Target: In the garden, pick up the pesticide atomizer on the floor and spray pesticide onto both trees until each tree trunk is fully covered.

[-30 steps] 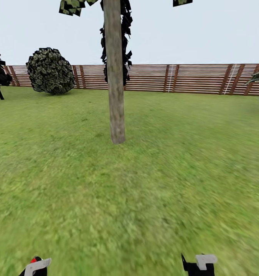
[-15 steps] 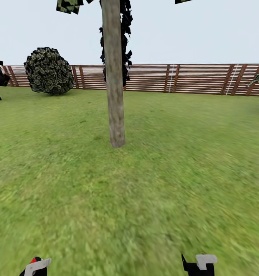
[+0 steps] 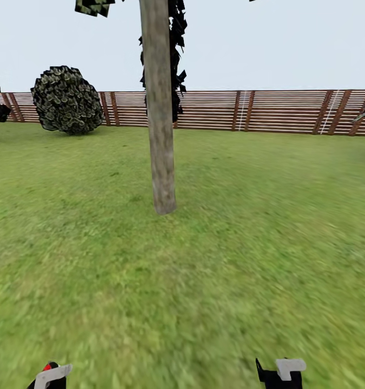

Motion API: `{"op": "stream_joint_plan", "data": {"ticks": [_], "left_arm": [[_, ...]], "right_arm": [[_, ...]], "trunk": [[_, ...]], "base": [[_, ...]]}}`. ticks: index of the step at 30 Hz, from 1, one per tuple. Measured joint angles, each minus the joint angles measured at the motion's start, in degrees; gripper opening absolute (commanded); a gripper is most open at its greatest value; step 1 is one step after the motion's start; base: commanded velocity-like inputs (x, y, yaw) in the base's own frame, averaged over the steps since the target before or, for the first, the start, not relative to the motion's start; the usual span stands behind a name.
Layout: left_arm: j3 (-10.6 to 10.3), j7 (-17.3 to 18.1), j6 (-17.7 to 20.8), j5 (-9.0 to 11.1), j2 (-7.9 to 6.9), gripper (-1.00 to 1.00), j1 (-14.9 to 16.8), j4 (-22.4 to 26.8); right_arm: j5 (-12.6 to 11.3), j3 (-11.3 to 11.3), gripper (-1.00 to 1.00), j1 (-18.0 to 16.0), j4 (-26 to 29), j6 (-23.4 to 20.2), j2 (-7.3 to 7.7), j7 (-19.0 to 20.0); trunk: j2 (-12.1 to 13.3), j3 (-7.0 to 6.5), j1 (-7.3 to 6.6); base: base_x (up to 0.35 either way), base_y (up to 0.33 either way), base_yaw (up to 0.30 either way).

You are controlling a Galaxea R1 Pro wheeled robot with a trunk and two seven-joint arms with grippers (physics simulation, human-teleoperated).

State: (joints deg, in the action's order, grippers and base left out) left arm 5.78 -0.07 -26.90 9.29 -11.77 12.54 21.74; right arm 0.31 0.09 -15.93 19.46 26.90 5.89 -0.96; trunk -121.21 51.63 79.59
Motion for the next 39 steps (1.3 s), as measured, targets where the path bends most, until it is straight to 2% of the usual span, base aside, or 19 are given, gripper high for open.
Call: {"op": "stream_joint_plan", "data": {"ticks": [39], "left_arm": [[0.0,0.0,-0.06,0.0,0.0,-1.0,0.0,0.05]], "right_arm": [[0.0,-0.01,1.0,0.01,0.0,0.0,0.0,0.0]], "trunk": [[0.0,0.0,0.0]], "base": [[0.338,0.0,0.0]]}}
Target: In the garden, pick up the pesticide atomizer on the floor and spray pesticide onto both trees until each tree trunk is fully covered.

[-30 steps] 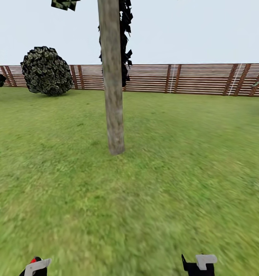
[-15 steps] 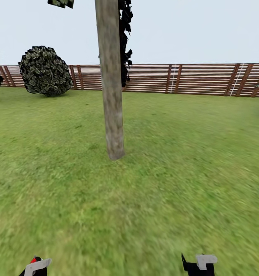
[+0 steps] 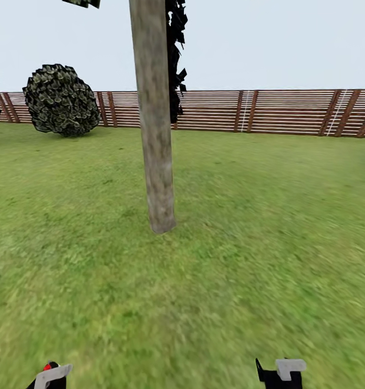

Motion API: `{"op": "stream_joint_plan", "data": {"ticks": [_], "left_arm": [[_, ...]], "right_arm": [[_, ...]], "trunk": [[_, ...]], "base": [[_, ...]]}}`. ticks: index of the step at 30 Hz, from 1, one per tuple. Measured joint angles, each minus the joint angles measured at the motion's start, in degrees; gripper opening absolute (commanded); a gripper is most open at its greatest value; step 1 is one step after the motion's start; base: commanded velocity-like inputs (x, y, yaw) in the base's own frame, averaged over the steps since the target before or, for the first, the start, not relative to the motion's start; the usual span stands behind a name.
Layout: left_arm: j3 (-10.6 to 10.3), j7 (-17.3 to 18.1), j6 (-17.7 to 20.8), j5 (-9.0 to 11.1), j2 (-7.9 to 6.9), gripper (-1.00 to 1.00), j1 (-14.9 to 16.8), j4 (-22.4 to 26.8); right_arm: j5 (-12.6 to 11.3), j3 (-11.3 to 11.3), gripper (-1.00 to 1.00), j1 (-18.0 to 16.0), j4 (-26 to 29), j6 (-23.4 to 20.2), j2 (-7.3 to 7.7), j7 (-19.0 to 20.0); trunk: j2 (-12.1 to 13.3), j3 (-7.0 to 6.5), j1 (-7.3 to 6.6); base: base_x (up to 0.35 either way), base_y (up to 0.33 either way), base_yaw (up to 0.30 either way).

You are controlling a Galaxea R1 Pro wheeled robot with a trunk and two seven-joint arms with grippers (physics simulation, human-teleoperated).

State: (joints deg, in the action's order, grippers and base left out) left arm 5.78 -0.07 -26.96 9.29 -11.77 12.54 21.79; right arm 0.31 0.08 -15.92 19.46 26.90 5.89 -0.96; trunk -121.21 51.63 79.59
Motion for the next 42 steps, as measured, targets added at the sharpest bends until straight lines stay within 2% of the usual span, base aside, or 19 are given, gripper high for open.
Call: {"op": "stream_joint_plan", "data": {"ticks": [7,16,42], "left_arm": [[0.0,0.0,-0.01,0.0,0.0,-1.0,0.0,0.02],[0.0,0.0,-0.03,0.0,-0.01,-1.0,0.0,0.03],[0.0,-0.08,0.01,0.19,-0.07,-1.0,0.0,0.04]], "right_arm": [[0.0,-0.07,1.0,0.0,0.06,0.0,0.0,0.0],[0.0,-0.07,1.0,0.0,0.17,0.0,0.0,0.0],[-0.02,0.02,1.0,0.02,0.32,0.0,-0.05,-0.02]], "trunk": [[0.0,0.0,0.0],[0.0,0.0,0.0],[0.0,0.0,0.0]], "base": [[0.338,0.0,0.006],[0.338,0.0,0.14],[0.332,0.05,0.003]]}}
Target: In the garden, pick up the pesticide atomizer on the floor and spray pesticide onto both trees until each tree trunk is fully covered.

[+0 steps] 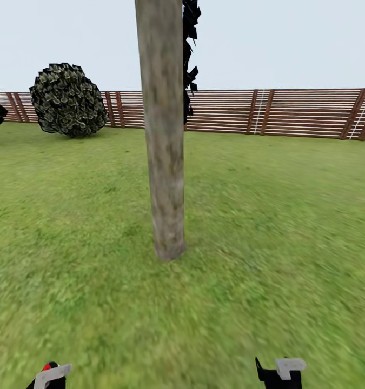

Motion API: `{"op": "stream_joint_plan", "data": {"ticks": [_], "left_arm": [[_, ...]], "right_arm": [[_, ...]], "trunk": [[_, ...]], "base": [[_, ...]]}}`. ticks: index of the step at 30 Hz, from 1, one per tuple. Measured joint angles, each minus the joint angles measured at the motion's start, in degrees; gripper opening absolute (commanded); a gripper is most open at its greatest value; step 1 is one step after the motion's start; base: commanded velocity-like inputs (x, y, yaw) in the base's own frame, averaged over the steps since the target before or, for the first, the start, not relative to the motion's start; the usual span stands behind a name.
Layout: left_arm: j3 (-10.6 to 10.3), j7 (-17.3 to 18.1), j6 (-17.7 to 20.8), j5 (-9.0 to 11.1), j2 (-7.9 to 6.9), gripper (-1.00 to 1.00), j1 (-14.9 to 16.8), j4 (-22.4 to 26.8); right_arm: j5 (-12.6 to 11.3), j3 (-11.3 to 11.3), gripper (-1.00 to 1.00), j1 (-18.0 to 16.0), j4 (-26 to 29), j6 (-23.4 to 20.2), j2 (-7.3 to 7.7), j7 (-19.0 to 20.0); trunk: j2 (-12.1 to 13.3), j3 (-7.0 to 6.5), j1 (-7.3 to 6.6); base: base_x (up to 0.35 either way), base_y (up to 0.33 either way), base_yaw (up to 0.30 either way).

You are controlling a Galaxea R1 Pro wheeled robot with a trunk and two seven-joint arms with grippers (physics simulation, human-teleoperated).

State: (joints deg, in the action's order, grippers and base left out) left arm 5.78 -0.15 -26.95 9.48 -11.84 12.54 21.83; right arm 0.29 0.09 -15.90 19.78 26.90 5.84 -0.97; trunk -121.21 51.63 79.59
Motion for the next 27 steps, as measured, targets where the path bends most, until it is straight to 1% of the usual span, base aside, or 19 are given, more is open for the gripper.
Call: {"op": "stream_joint_plan", "data": {"ticks": [13,23,27], "left_arm": [[0.01,0.08,-0.24,-0.16,-0.01,-1.0,0.0,0.62],[0.0,0.07,-0.18,-0.17,-0.26,-1.0,-0.08,0.53],[-0.07,0.07,-0.14,-0.19,-0.2,-1.0,-0.09,0.5]], "right_arm": [[0.1,-0.06,1.0,0.0,-0.29,0.0,0.11,0.04],[0.09,-0.14,1.0,-0.04,-0.36,0.0,-0.2,0.05],[-0.11,-0.02,1.0,-0.03,-0.12,0.0,-0.35,0.02]], "trunk": [[0.0,0.0,0.0],[0.0,0.0,0.0],[0.0,0.0,0.03]], "base": [[0.338,-0.002,0.0],[0.335,-0.079,0.0],[0.123,-0.027,0.0]]}}
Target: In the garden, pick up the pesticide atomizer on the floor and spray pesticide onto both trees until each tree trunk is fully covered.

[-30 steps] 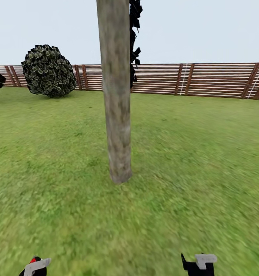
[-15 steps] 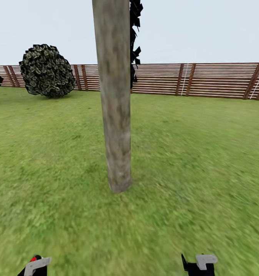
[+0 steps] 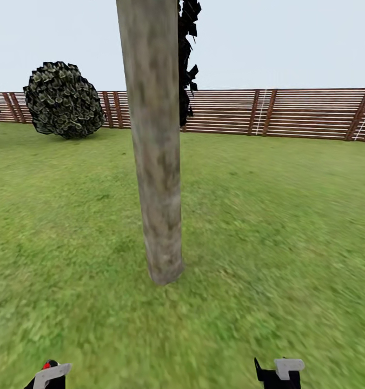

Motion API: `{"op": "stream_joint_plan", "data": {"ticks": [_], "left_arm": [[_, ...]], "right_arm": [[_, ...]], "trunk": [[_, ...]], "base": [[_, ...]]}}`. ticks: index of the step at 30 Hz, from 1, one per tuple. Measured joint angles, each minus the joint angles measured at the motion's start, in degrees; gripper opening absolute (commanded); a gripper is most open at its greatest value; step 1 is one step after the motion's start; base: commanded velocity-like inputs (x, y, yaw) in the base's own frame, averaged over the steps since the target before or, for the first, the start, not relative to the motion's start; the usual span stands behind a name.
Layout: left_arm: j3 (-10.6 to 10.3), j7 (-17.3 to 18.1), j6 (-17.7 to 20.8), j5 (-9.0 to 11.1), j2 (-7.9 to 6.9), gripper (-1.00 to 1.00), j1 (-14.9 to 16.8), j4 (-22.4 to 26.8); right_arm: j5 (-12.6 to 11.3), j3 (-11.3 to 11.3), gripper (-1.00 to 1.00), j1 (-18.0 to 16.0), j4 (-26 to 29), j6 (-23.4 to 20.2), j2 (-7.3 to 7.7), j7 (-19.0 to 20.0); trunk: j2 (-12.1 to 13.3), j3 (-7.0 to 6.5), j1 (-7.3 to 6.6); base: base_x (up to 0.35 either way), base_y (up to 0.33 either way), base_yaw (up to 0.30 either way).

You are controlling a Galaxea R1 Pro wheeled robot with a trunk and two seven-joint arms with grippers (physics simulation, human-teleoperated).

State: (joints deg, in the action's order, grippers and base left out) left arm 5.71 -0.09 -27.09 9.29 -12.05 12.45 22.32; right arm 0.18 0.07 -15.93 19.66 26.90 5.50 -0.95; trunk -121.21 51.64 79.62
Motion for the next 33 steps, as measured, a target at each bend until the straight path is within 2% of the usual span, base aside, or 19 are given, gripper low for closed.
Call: {"op": "stream_joint_plan", "data": {"ticks": [5,10,13,16,17,19,21,22,25,26,27,28,29,30,33], "left_arm": [[0.1,-0.56,-0.18,0.05,-0.09,-1.0,-0.06,-0.06],[0.06,-1.37,-0.11,0.02,-0.08,-1.0,-0.33,-0.02],[0.04,-1.94,-0.25,-0.03,-0.07,-1.0,-0.35,0.04],[-0.74,-1.85,0.22,-1.37,0.4,-1.0,-0.04,0.2],[-0.79,-1.69,0.35,-2.94,0.32,-1.0,0.16,0.2],[-0.82,-1.35,0.53,-4.84,0.1,-1.0,0.16,0.15],[-0.93,0.04,0.98,-6.79,-0.09,-1.0,0.35,0.14],[-1.36,4.3,1.52,-9.01,-0.86,-1.0,0.55,0.38],[-1.37,13.0,2.34,-11.63,-2.03,-1.0,1.87,1.24],[-1.34,14.55,2.6,-12.16,-2.23,-1.0,2.39,1.4],[-1.4,18.93,3.75,-13.72,-2.84,-1.0,4.07,1.72],[-1.34,22.0,5.01,-14.75,-3.31,-1.0,5.34,1.84],[-1.32,25.03,6.42,-15.98,-3.72,-1.0,6.46,1.94],[-1.31,26.62,7.2,-16.67,-3.89,-1.0,7.04,1.99],[-1.31,35.75,11.28,-21.24,-4.35,-1.0,10.67,2.52]], "right_arm": [[-0.1,0.17,1.0,-0.02,0.23,0.0,-0.13,0.0],[-0.18,0.3,1.0,-0.02,0.49,0.0,-0.05,-0.02],[-0.08,0.17,1.0,0.01,2.7,-0.08,0.03,-0.05],[0.11,0.13,1.0,-0.03,2.82,-0.17,-0.02,0.03],[0.28,0.01,1.0,-0.04,2.99,-0.21,0.14,0.14],[0.94,-0.09,1.0,-0.01,3.13,-0.24,0.29,0.26],[2.52,-0.14,1.0,0.01,3.19,-0.27,0.42,0.39],[6.87,-0.17,1.0,-0.2,3.27,-0.31,0.51,0.54],[15.72,-0.22,1.0,-1.19,3.39,-0.35,0.4,0.61],[17.34,-0.22,1.0,-1.51,3.46,-0.37,0.31,0.62],[21.71,-0.25,1.0,-2.6,3.75,-0.47,-0.02,0.77],[24.38,-0.26,1.0,-3.43,3.89,-0.51,-0.33,1.3],[26.65,-0.3,1.0,-4.23,3.98,-0.54,-0.84,2.52],[27.71,-0.3,1.0,-4.65,4.03,-0.56,-1.2,3.47],[31.45,-0.33,1.0,-7.05,4.35,-1.24,-3.02,13.4]], "trunk": [[0.0,0.0,0.0],[0.0,0.0,-0.02],[0.0,0.0,-0.01],[0.0,0.0,0.01],[0.0,0.0,0.01],[0.0,0.0,0.01],[0.0,0.0,0.01],[0.0,0.0,0.01],[0.0,-0.01,0.01],[0.0,-0.01,0.01],[0.0,-0.01,0.01],[0.0,-0.01,0.01],[0.0,-0.01,0.01],[0.0,-0.01,0.01],[0.0,-0.01,0.01]], "base": [[0.049,-0.002,0.0],[0.288,-0.041,0.0],[0.138,-0.074,0.0],[0.011,-0.006,0.0],[0.003,-0.001,0.0],[0.001,-0.001,0.0],[0.0,0.0,0.0],[0.0,0.0,0.0],[0.0,0.0,0.0],[0.0,0.0,0.0],[0.0,0.0,0.0],[0.0,0.0,0.0],[0.0,0.0,0.0],[0.0,0.0,0.0],[0.0,0.0,0.0]]}}
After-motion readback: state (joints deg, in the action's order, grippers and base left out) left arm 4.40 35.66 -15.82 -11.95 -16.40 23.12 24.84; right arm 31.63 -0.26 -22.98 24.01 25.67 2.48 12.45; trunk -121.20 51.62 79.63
